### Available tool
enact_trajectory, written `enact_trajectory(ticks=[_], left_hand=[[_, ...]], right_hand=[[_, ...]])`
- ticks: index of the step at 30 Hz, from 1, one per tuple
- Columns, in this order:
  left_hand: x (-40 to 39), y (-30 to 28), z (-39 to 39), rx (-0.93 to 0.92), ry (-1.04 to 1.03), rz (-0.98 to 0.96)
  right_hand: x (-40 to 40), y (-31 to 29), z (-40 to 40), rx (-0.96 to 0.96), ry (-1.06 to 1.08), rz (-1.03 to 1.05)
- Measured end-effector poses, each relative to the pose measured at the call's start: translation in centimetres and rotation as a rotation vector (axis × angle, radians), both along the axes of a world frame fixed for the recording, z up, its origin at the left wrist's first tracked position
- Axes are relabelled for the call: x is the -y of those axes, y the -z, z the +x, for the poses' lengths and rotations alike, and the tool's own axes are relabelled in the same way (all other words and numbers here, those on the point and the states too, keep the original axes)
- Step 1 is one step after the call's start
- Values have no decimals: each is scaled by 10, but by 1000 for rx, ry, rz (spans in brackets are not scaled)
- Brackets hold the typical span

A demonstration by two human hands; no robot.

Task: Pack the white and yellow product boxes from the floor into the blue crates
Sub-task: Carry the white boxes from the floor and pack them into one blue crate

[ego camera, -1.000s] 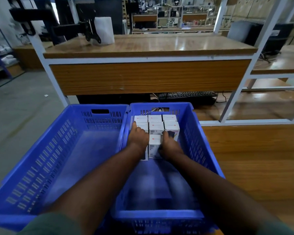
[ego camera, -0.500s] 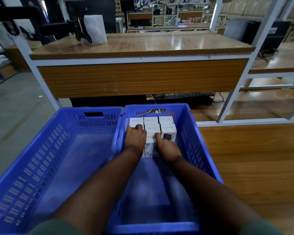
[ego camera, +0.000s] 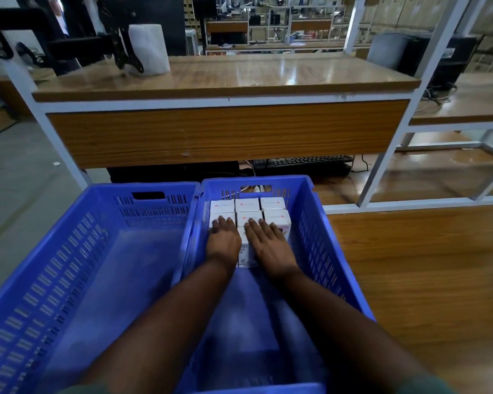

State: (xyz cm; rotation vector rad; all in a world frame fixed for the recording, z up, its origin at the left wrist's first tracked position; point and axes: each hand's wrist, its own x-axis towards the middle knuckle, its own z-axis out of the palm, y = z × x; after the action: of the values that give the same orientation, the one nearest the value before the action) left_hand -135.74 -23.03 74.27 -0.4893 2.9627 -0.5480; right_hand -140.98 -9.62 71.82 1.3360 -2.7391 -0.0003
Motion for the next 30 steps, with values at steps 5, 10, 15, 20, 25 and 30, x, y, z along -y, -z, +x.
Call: enact_trajectory(ticks=[5, 10, 15, 20, 25, 30], left_hand=[[-1, 4, -2, -51, -4, 18], [-1, 6, -3, -89, -32, 37], [2, 8, 1, -95, -41, 61], [-8, -10, 3, -62, -38, 118], [-10, -52, 25, -190, 120, 126], [-3, -100, 64, -457, 60, 392]], right_hand=[[3, 6, -3, 5, 7, -56], [4, 6, -1, 29, 19, -56], [8, 2, 5, 70, 69, -45], [8, -15, 6, -46, 62, -68], [-12, -61, 4, 145, -4, -432], [2, -96, 26, 380, 86, -887]])
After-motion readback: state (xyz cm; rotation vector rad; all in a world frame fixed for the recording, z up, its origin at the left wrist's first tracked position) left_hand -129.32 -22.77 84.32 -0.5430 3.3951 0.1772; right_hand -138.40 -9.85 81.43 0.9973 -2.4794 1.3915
